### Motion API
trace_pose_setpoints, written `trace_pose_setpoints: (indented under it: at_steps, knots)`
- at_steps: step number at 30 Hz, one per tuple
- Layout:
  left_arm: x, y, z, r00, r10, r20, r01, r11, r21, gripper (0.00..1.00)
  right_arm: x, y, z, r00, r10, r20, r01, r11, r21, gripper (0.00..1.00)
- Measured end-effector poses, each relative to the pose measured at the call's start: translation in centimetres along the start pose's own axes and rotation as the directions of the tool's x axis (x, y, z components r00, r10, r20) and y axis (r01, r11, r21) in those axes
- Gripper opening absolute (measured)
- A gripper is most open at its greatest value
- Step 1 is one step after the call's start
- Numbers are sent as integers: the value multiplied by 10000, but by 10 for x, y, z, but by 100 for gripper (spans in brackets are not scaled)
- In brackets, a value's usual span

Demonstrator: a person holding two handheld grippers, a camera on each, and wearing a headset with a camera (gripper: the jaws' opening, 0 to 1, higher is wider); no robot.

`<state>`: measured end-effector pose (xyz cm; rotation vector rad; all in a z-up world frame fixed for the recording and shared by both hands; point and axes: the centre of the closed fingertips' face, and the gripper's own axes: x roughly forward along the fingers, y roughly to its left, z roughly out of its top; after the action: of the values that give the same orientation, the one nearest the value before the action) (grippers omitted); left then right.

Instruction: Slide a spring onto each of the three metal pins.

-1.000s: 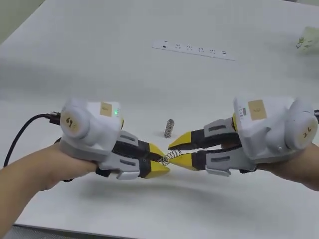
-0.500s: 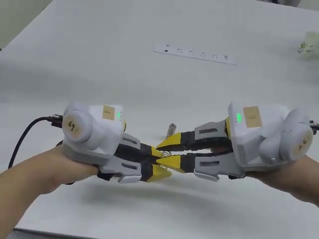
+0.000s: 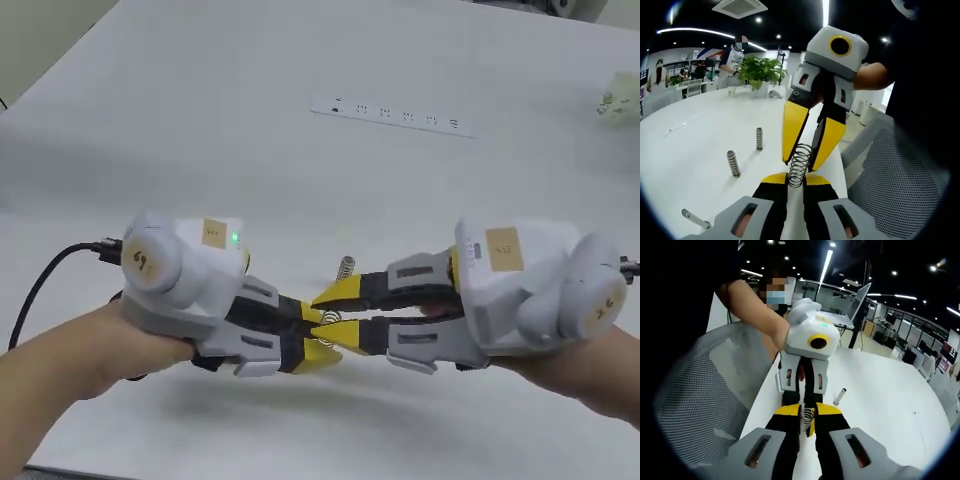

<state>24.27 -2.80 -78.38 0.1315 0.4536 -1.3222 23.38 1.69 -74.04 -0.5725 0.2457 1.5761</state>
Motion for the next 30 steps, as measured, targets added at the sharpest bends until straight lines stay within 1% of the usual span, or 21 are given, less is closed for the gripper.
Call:
trace_pose_setpoints:
  at_steps: [5,14,18,21,27,30]
  knots:
    - [0,0,3,9999,61,124,-60,9999,-138,4,-1,0,1,10000,-13,-71,13,9999,-118,7]
    - [0,-2,2,9998,149,90,-148,9998,-163,12,-1,-1,0,9999,-82,-110,81,9999,-132,7]
    - [-1,1,2,9994,325,137,-322,9992,-228,16,-1,-3,1,9999,-113,-106,111,9998,-173,7]
    - [-3,5,2,9988,469,160,-464,9986,-266,21,-1,-3,0,9998,-126,-139,123,9997,-191,7]
    - [-11,10,0,9973,713,148,-706,9965,-446,24,0,-5,0,9997,-197,-154,193,9995,-237,7]
    - [-14,11,0,9962,852,187,-842,9952,-509,28,0,-7,1,9996,-254,-139,250,9994,-250,7]
